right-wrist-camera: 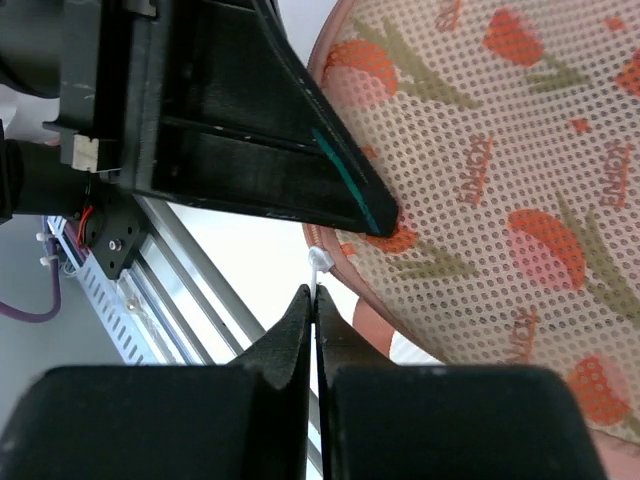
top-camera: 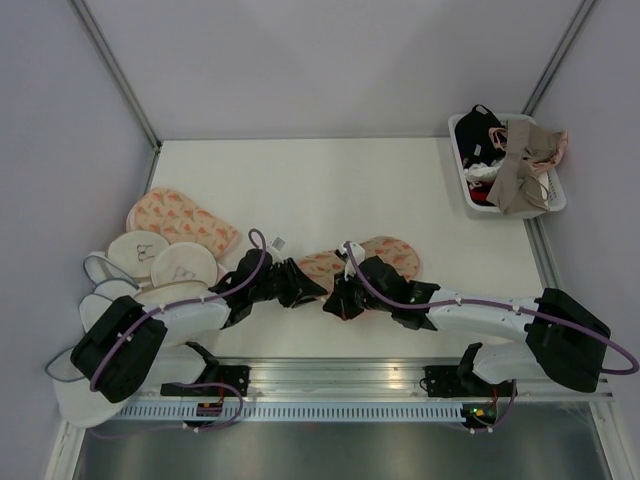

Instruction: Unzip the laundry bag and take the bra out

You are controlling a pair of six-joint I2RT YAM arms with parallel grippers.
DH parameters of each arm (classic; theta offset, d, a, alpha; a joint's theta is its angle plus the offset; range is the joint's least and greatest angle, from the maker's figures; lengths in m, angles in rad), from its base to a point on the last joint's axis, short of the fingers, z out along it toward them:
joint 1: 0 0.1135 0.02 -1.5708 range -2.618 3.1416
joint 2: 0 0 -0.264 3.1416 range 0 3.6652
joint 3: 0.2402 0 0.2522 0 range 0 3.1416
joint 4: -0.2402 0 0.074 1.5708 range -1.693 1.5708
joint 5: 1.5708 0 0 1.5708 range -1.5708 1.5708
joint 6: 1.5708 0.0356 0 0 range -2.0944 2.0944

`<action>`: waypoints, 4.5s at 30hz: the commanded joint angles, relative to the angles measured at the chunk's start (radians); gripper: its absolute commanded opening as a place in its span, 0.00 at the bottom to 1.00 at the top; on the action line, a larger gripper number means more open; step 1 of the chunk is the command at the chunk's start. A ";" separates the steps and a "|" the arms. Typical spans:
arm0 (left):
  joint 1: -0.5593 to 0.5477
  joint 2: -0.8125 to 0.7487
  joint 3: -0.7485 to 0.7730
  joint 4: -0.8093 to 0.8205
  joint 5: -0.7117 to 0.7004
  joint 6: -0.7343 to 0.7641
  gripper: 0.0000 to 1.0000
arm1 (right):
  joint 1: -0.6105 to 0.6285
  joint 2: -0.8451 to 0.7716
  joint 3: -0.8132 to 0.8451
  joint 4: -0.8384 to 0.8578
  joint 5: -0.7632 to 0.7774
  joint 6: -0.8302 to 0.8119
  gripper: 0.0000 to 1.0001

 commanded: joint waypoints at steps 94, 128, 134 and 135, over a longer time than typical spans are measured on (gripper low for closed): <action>0.037 0.245 0.174 0.085 0.063 0.094 0.02 | 0.001 0.050 0.040 -0.543 0.191 -0.064 0.00; 0.115 0.445 0.578 -0.295 -0.057 0.390 1.00 | -0.099 -0.047 0.092 -0.569 0.657 0.006 0.00; 0.112 0.236 0.360 -0.300 -0.102 0.266 1.00 | -0.099 -0.094 0.041 -0.331 0.217 -0.076 0.00; 0.112 0.181 0.302 -0.286 -0.101 0.232 1.00 | -0.099 -0.096 0.032 -0.279 0.167 -0.077 0.00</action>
